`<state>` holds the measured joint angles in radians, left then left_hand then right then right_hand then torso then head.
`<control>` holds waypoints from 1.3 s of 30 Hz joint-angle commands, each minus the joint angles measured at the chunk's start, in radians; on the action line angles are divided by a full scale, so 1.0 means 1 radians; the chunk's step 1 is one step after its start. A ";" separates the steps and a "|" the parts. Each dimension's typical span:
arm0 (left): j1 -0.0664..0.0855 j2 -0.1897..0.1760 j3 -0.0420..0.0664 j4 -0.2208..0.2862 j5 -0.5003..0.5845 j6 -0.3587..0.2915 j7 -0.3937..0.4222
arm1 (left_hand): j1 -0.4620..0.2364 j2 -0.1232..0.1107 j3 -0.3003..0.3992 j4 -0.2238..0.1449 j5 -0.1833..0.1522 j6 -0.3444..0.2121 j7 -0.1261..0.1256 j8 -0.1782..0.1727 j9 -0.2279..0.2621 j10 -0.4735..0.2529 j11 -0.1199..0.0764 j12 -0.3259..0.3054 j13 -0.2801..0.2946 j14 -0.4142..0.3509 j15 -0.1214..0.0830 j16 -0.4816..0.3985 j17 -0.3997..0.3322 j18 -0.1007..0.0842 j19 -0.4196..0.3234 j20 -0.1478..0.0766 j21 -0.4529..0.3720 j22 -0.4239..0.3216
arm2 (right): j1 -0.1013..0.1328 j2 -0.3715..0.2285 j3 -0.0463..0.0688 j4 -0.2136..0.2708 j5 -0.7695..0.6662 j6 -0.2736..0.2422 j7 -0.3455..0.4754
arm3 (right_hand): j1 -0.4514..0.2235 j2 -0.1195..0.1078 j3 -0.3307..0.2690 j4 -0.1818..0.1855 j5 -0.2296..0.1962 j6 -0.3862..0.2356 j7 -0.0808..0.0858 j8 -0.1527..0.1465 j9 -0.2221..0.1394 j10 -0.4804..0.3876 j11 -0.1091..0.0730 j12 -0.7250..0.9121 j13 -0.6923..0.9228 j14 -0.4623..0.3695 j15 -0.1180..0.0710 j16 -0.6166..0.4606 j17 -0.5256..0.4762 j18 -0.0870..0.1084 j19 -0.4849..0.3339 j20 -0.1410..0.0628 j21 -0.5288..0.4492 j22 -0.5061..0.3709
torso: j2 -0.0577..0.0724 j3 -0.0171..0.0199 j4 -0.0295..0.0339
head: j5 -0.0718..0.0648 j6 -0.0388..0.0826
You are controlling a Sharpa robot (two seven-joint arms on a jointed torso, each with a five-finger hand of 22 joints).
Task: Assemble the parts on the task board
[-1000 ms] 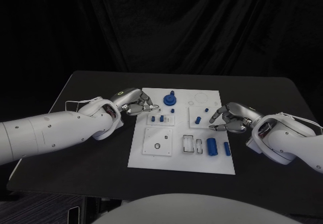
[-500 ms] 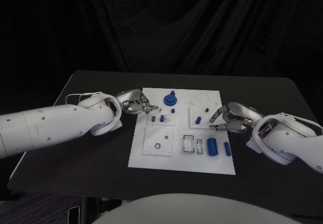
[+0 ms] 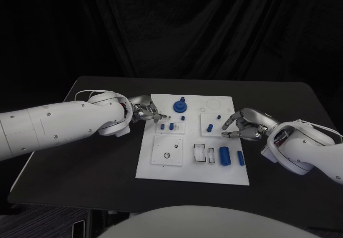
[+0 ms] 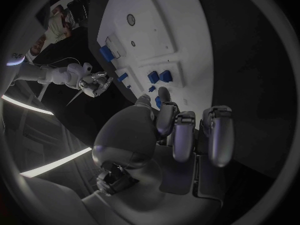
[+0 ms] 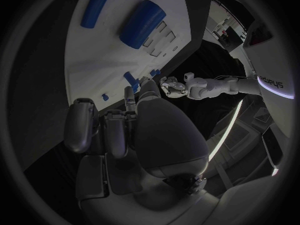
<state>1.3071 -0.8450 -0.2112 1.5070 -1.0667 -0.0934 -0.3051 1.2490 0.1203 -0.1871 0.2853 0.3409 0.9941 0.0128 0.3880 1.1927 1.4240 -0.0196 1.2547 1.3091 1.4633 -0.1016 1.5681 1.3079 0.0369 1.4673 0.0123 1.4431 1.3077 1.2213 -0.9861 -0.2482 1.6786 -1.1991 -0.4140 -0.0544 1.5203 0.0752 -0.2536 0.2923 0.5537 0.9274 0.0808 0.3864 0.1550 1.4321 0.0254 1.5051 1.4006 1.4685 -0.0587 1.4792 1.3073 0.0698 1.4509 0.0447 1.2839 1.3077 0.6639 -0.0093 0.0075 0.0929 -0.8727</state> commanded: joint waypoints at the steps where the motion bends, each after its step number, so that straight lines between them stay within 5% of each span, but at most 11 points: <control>1: 0.003 0.007 0.001 -0.003 0.025 0.047 -0.052 | -0.001 0.001 0.006 0.002 0.002 -0.016 0.004 -0.009 0.005 0.147 -0.029 0.316 0.262 0.107 0.006 0.003 0.263 -0.001 0.022 0.004 -0.012 0.215 | -0.002 0.001 0.000 0.001 -0.006 -0.014 -0.002 | 0.022 0.027 0.000 -0.003 0.006 0.007 -0.001 0.006 -0.001 0.033 -0.025 -0.006 -0.026 0.072 -0.006 0.006 0.113 -0.003 0.008 0.001 0.002 0.161 | -0.002 0.0022 -0.0023 | 0.002 0.000; 27: -0.003 0.055 0.000 -0.044 0.025 0.093 -0.074 | 0.008 0.007 0.021 0.000 0.029 -0.057 0.019 -0.040 -0.002 0.147 -0.015 0.316 0.262 0.107 0.020 0.003 0.263 0.008 0.002 0.017 -0.049 0.203 | -0.002 0.002 0.000 0.002 -0.006 -0.002 -0.009 | 0.023 0.027 0.000 -0.003 0.008 0.007 -0.001 0.006 -0.001 0.033 -0.026 -0.006 -0.026 0.072 -0.007 0.006 0.113 -0.003 0.007 0.001 0.002 0.161 | -0.001 0.0007 -0.0028 | 0.003 0.000; 39: -0.009 0.060 0.000 -0.052 0.025 0.100 -0.079 | 0.021 -0.003 0.031 -0.002 0.055 -0.071 0.021 -0.021 0.023 0.147 -0.013 0.316 0.262 0.107 0.022 0.003 0.263 0.010 -0.002 0.021 -0.057 0.201 | -0.002 0.003 0.000 0.002 -0.006 0.003 -0.011 | 0.024 0.026 0.001 -0.003 0.009 0.006 -0.002 0.006 -0.002 0.033 -0.026 -0.007 -0.027 0.071 -0.007 0.005 0.112 -0.002 0.007 0.000 0.000 0.160 | -0.001 0.0014 -0.0023 | 0.004 0.000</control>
<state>1.3008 -0.7877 -0.2116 1.4536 -1.0506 -0.0078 -0.3838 1.2641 0.1180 -0.1621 0.2828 0.3900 0.9286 0.0358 0.3619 1.2143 1.4343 -0.0093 1.2547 1.3079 1.4653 -0.0852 1.5681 1.3075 0.0371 1.4675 0.0272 1.3895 1.3074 1.2213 -0.9827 -0.2482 1.6783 -1.1991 -0.4126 -0.0562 1.5216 0.0739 -0.2536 0.2923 0.5573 0.9273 0.0808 0.3864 0.1542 1.4320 0.0253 1.5049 1.4004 1.4663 -0.0604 1.4792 1.3073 0.0699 1.4509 0.0447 1.2839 1.3073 0.6628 -0.0081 0.0047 0.0973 -0.8727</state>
